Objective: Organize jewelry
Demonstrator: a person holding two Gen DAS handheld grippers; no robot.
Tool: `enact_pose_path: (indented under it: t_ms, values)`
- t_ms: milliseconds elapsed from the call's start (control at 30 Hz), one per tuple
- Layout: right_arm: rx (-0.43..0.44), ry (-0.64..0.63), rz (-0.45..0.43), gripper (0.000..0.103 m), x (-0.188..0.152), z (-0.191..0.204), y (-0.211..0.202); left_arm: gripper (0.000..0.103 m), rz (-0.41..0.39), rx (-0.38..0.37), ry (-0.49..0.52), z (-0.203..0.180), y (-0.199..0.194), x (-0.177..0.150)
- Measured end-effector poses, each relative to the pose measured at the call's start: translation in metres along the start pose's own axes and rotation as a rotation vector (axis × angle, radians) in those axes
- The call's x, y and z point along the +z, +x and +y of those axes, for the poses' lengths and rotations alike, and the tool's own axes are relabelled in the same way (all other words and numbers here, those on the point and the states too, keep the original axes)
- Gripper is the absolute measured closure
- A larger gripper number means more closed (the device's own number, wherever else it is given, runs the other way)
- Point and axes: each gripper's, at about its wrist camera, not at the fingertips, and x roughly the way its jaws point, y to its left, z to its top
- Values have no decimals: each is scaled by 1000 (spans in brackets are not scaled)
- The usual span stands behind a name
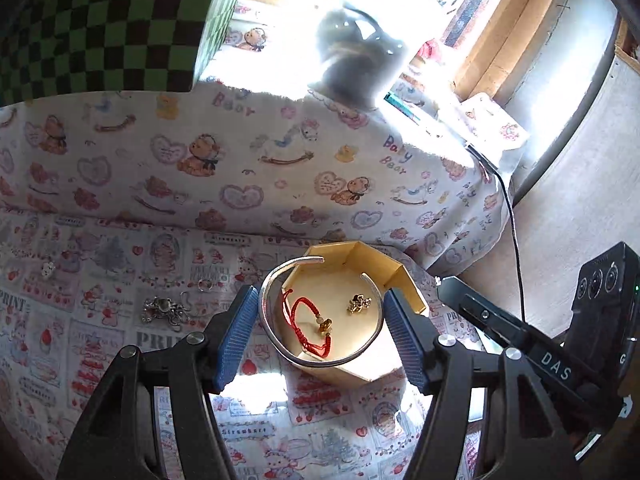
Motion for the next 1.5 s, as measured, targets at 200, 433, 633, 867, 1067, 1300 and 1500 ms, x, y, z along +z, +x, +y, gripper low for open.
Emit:
enact_pose_path:
  t_ms: [200, 433, 633, 867, 1067, 1300, 1500]
  values:
    - [27, 38, -1, 84, 1, -7, -2, 40, 25, -20, 32, -4, 19, 4]
    - [-6, 103, 25, 83, 1, -22, 1, 39, 59, -84, 23, -2, 24, 3]
    - [4, 129, 22, 83, 2, -26, -4, 38, 56, -108, 59, -7, 26, -6]
    - [-37, 63, -2, 83, 3, -13, -8, 32, -61, -28, 125, -1, -15, -4]
    - [-110, -89, -48, 83, -3, 18, -16, 27, -194, 61, 195, 24, -69, -19]
    - [-166, -243, -102, 70, -15, 53, -19, 26, -275, 205, 191, 54, -101, -13]
    - [-221, -232, -129, 62, -13, 48, -16, 17, -302, 285, 231, 62, -118, -7]
